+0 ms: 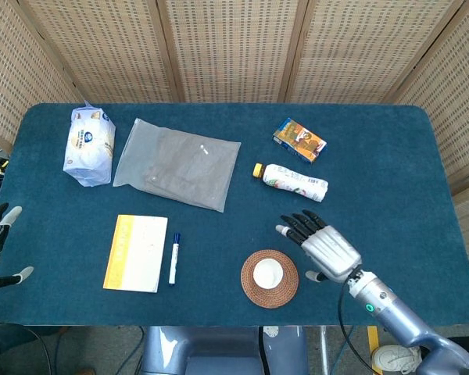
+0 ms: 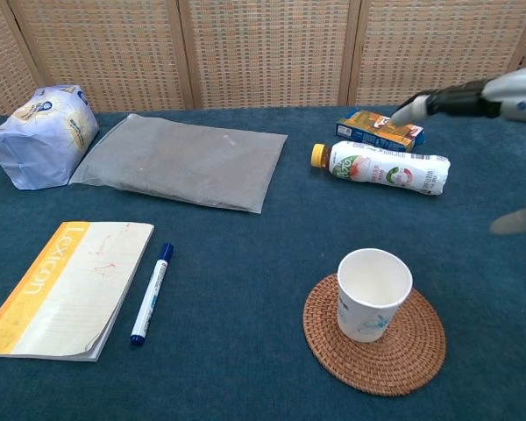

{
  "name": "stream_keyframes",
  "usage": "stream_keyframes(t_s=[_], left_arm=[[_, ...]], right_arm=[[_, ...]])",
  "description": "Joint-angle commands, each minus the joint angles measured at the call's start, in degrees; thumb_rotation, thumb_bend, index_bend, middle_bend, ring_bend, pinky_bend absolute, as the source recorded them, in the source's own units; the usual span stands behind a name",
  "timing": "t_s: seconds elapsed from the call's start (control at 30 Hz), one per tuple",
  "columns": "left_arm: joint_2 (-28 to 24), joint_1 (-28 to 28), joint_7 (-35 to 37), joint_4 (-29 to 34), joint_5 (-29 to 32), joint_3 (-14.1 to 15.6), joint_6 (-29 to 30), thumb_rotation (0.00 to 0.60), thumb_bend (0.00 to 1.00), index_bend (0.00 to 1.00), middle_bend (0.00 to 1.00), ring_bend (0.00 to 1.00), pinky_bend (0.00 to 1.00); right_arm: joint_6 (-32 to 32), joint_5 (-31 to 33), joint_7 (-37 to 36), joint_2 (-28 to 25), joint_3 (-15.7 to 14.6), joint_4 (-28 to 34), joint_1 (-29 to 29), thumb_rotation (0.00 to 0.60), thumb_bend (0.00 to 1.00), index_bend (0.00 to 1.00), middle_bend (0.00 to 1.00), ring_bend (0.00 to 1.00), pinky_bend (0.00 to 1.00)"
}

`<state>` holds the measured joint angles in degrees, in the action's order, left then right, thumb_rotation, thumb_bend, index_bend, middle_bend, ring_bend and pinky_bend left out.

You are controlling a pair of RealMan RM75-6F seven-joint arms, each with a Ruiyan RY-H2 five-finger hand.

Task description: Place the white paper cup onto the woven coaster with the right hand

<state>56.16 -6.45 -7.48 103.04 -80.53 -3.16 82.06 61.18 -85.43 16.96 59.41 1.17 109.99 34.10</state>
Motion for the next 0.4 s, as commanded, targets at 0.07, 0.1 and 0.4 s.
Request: stream_keyframes(t_s=[0.07,0.1,0.4], left_arm=[[0.14,0.38,-0.29,0.03,-0.96,0.46,0.64,0.6,0.0,0.0,0.0,0.0,0.0],[0.2,0.53,-0.3,0.06,-1.29,0.51,1.03,0.6,0.0,0.0,0.0,0.0,0.0],[0.28,1.71,-0.41,0.37,-3.25,0.99,3.44,0.6,0.0,0.0,0.0,0.0,0.0]], right_arm=[[15.53,-2.84,-0.88,-0.14,-0.33,-8.38,-9.7,0.6,0.0,0.03,0.0,0.0,0.0],[17.88,-3.05,-2.35,0.79,-0.31,-10.35,-11.15,0.6,0.0,0.03,0.0,0.0,0.0],[28.07,-4.16,-10.52,7.22,-2.04,-22.07,-20.16,0.6,0.0,0.02,0.0,0.0,0.0]])
